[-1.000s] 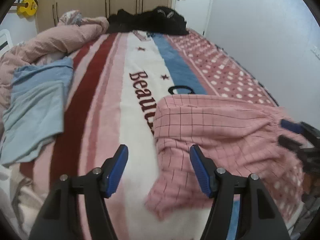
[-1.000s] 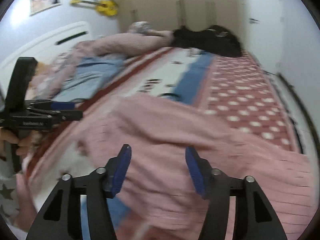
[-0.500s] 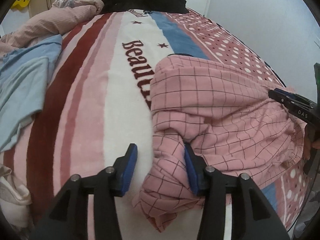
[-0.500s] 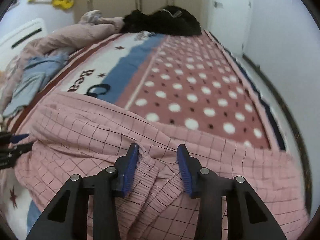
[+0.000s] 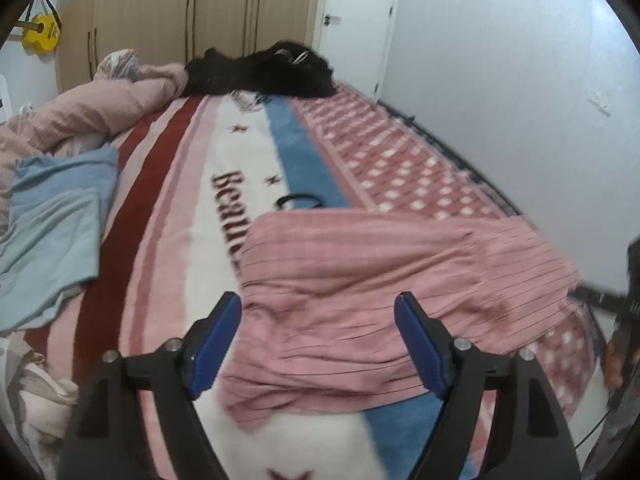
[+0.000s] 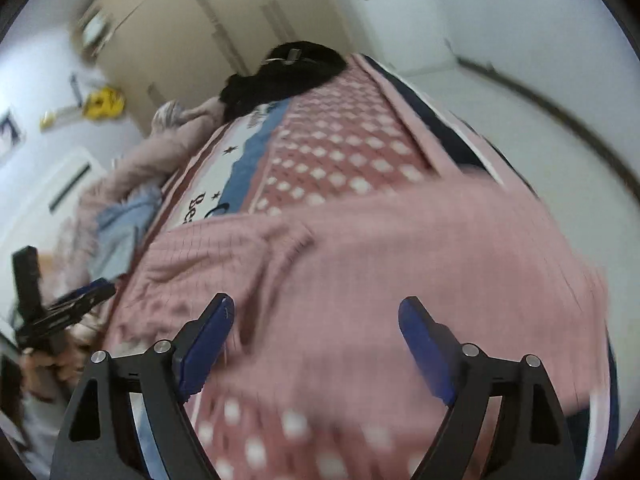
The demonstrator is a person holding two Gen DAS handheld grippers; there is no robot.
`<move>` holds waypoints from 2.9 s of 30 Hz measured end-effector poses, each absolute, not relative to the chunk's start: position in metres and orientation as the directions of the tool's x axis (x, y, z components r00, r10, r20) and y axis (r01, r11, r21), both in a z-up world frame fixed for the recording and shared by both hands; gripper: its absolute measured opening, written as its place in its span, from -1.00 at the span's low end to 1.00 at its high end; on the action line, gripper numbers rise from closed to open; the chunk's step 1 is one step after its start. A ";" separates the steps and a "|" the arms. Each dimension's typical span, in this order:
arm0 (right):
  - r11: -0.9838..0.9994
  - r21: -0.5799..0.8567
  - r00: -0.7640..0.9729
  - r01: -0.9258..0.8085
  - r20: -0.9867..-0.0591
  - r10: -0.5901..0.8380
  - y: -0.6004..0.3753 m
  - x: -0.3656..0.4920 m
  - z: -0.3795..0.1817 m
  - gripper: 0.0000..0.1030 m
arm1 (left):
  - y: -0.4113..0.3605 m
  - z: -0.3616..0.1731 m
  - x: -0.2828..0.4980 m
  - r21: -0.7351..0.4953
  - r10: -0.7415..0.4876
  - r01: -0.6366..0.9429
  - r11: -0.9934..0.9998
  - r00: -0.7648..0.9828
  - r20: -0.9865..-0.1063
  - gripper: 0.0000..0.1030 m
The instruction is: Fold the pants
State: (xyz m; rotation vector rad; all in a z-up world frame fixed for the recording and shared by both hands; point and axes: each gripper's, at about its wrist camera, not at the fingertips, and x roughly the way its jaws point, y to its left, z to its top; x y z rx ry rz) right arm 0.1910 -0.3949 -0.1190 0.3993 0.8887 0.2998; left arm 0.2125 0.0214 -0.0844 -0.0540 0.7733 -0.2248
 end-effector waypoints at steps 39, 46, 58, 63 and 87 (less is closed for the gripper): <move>0.694 0.339 0.324 -0.635 -0.699 0.637 -0.090 0.266 -0.128 -0.85 | 0.121 -0.100 0.185 -0.200 -0.139 0.001 0.980 0.721 -0.679 0.48; 0.681 0.353 0.278 -0.641 -0.720 0.635 -0.095 0.259 -0.142 -0.40 | 0.127 -0.110 0.193 -0.224 -0.150 -0.014 0.975 0.703 -0.695 0.49; 0.826 0.267 0.494 -0.496 -0.696 0.521 -0.230 0.231 -0.109 0.04 | 0.047 -0.105 0.269 -0.153 -0.204 0.135 0.979 0.689 -0.695 0.50; 0.826 0.284 0.477 -0.486 -0.706 0.523 -0.246 0.226 -0.128 0.04 | 0.034 -0.112 0.304 -0.132 -0.224 0.189 0.973 0.641 -0.734 -0.11; 0.804 0.363 0.469 -0.471 -0.669 0.577 -0.250 0.237 -0.141 0.04 | 0.015 -0.135 0.277 0.102 -0.090 0.259 0.961 0.638 -0.765 -0.34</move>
